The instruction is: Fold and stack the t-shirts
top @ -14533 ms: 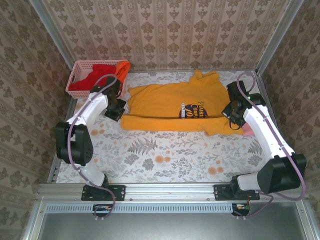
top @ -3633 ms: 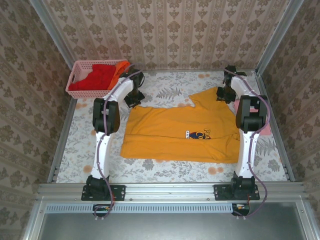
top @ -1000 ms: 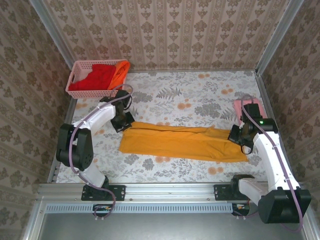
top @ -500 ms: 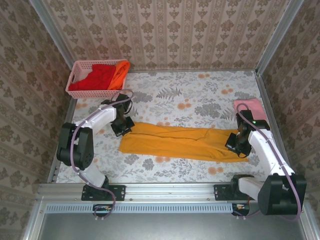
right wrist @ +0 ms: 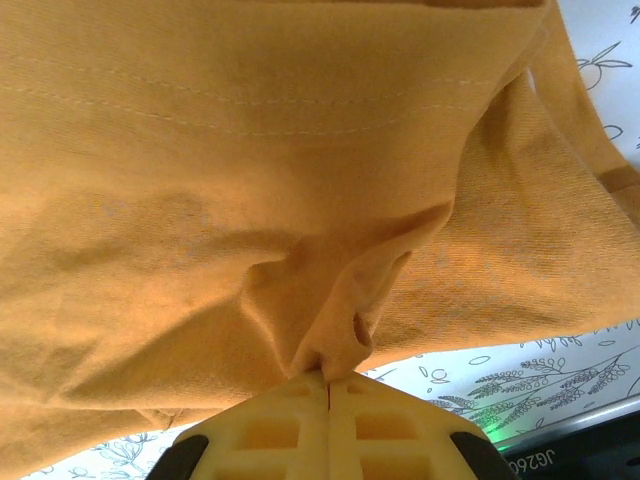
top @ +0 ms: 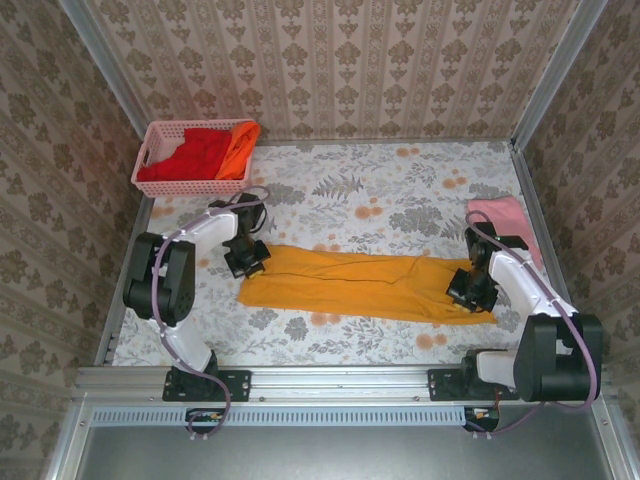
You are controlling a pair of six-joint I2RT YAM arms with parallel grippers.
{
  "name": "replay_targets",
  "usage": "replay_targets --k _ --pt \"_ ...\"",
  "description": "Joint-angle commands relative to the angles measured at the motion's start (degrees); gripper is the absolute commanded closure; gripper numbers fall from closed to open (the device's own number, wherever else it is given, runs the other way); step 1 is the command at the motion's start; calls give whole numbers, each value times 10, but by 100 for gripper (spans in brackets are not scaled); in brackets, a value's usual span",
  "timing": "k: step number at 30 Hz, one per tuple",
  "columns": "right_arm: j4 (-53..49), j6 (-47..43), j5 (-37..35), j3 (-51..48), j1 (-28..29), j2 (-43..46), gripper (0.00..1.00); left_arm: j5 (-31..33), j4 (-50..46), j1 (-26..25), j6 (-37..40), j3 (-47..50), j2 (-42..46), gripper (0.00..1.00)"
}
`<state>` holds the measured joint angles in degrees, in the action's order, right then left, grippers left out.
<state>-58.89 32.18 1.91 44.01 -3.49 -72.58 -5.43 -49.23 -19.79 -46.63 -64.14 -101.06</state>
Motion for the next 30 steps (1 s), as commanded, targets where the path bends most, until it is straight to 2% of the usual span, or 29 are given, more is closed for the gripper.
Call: replay_targets --k 1,3,5,7,8,11,14,16,18,22,26,30 --pt "-12 8 -10 5 3 3 95 2 -14 5 10 -1 -7 99" --pt "-11 9 -10 3 2 9 98 1 -10 8 7 9 -4 98" --pt "-10 11 -8 3 3 7 91 0 -10 8 6 15 -2 90" --pt "-8 15 -4 7 3 7 74 -3 -2 9 13 19 6 68" --pt "-8 18 -5 10 3 11 69 -3 2 8 15 20 12 61" --pt "1 31 -2 25 4 50 38 6 -9 8 25 6 44 36" --pt "43 40 19 32 5 77 26 16 -18 4 37 -22 74 15" --pt "76 58 30 31 11 69 25 6 -5 -1 46 -43 80 7" --pt "108 78 31 30 24 45 25 -30 23 -5 53 -57 64 5" --pt "169 129 38 34 57 -26 29 -113 60 -6 44 -80 -12 20" --pt "225 162 35 28 67 -108 32 -123 71 -6 40 -70 -56 22" --pt "264 155 25 56 75 -185 32 -110 57 -5 48 -50 -62 21"
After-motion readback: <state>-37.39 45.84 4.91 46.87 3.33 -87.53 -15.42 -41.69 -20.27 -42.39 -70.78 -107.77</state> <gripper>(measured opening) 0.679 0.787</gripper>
